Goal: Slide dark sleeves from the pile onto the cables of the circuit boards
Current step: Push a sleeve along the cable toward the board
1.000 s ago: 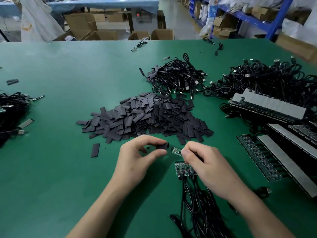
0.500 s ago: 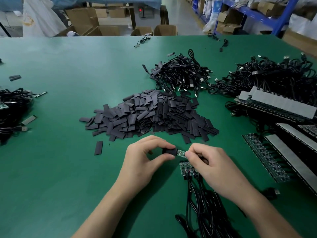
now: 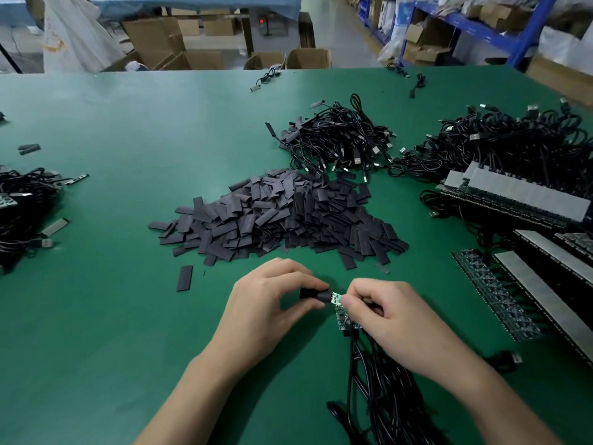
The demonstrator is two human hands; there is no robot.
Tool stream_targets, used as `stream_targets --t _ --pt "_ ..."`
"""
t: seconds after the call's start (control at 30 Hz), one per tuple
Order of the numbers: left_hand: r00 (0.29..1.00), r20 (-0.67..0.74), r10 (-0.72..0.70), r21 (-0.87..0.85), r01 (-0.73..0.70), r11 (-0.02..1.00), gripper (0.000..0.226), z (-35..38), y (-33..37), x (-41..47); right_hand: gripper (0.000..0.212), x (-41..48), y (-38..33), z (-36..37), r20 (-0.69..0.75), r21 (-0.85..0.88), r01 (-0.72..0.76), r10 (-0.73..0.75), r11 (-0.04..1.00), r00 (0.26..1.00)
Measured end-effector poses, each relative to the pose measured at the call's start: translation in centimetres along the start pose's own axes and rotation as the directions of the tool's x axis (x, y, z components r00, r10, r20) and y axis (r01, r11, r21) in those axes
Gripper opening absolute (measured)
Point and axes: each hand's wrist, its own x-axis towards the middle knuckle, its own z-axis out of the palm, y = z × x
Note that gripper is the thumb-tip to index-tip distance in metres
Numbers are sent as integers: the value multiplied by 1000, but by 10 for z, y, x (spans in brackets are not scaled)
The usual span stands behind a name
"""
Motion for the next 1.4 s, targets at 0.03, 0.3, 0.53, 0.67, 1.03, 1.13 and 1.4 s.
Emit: stream_targets --t 0.03,0.3,0.53,0.67,1.03,1.13,1.4 --pt "1000 3 -25 -16 25 1000 17 0 1 0 32 0 0 0 1 -8 6 -6 1000 1000" --pt "990 67 -120 -121 128 984 16 0 -1 -1 32 -1 2 3 7 -105 37 -36 994 999" --pt "997 74 27 -56 -23 998 17 4 3 -2 29 -1 4 1 36 -69 15 -13 997 999" --pt "999 17 -29 -55 29 998 16 2 2 -1 35 -2 1 -6 6 -14 11 -11 1000 1000" --pt "999 -35 26 -45 -28 999 17 5 5 -2 17 -1 1 -2 -42 28 -32 33 999 999" --pt "998 -45 39 -57 -42 997 17 6 4 -2 16 0 1 -3 -46 58 -34 36 998 998" --pt "995 -78 56 -75 -62 995 15 8 3 -3 14 -1 -1 -5 -28 113 -33 37 993 999"
